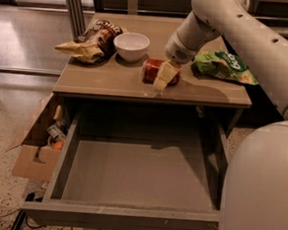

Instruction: Place coke can into top drawer

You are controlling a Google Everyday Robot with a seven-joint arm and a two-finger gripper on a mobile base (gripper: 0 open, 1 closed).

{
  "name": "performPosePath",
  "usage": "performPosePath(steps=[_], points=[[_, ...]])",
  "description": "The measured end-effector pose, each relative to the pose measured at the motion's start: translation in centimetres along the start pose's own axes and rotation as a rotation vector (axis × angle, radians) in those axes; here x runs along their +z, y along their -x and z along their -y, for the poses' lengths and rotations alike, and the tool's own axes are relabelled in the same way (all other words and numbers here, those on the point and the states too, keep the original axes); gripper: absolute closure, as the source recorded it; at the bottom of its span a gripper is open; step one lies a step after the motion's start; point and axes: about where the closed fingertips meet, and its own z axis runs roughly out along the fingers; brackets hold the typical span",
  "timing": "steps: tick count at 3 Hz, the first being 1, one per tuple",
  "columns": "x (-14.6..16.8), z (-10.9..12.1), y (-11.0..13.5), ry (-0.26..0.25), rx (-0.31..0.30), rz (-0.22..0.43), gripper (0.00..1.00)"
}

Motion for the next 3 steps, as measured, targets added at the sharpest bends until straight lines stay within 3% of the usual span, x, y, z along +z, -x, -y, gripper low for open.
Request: performPosePath(steps=[3], points=[[0.06, 0.0, -0.01, 0.001, 0.0, -0.001, 0.72]])
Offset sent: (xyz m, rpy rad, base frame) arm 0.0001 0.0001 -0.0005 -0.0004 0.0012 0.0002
